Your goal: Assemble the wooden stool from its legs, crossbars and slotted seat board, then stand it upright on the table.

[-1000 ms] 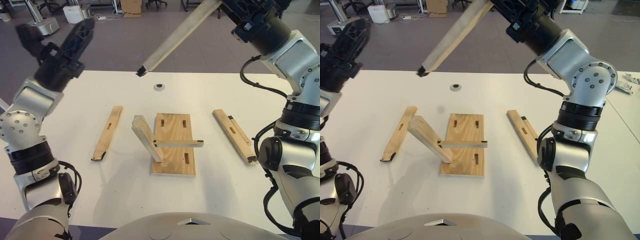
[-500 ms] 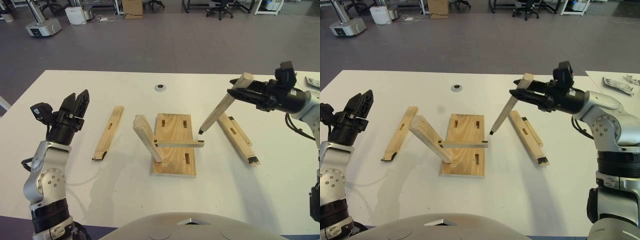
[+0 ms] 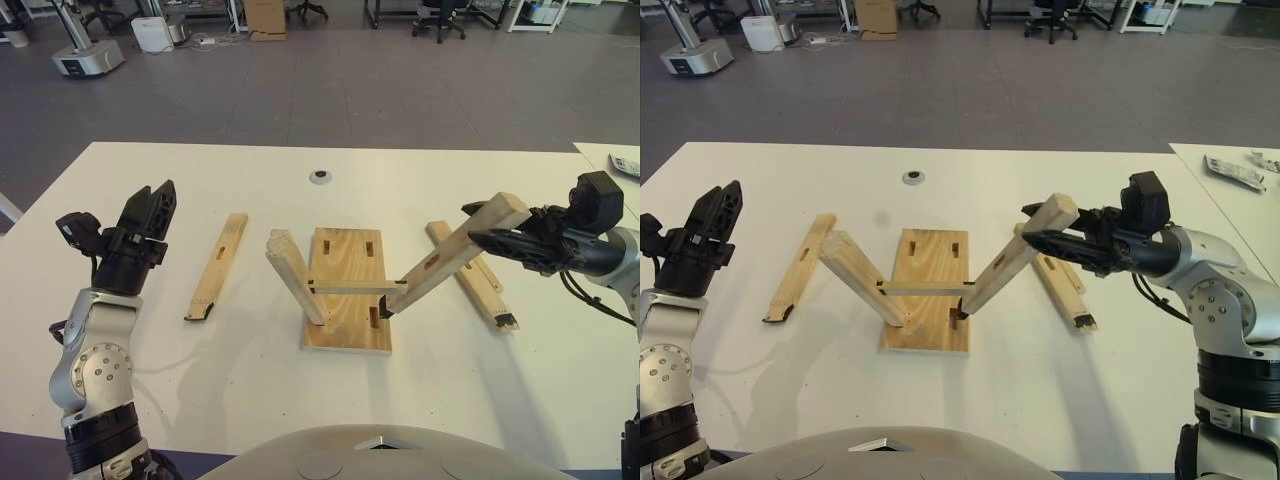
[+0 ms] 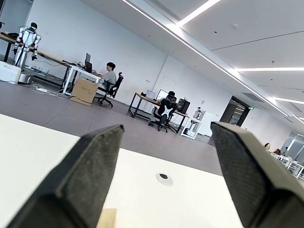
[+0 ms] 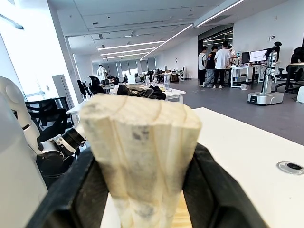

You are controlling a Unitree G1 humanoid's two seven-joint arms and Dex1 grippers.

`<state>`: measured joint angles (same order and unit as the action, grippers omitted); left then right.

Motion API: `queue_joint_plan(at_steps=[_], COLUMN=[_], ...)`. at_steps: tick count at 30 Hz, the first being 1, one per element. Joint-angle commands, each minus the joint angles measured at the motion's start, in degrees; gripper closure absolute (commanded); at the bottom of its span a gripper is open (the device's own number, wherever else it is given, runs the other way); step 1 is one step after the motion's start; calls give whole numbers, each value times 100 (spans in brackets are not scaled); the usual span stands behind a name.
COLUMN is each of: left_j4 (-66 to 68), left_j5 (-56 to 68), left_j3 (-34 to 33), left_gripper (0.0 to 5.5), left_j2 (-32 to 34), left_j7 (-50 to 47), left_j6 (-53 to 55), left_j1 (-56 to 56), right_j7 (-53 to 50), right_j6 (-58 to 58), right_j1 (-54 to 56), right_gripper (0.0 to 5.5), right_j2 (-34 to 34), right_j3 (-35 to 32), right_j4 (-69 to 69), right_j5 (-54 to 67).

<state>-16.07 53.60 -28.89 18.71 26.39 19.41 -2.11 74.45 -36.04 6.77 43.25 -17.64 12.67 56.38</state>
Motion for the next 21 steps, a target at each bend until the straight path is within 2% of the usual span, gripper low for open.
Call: queue_joint_plan(at_steps=[1,9,21], left_j4=[82,252,23], left_j5=[60,166,205], left_j3=[-3,10,249], left_gripper=[212,212,212], left_j2=[245,488,226], left_j7=[42,208,150], left_j6=[153,409,405], left_j1=[209,481,384], right_j7=[19,43,688], right_j6=[168,620,1147], right_j1=[-282,-605,918], right_gripper=[343,343,343], right_j2=[-106,-277,-108], right_j3=[62,261,899], right_j4=[149,57,-1011], right_j5=[-151,-513,-1197])
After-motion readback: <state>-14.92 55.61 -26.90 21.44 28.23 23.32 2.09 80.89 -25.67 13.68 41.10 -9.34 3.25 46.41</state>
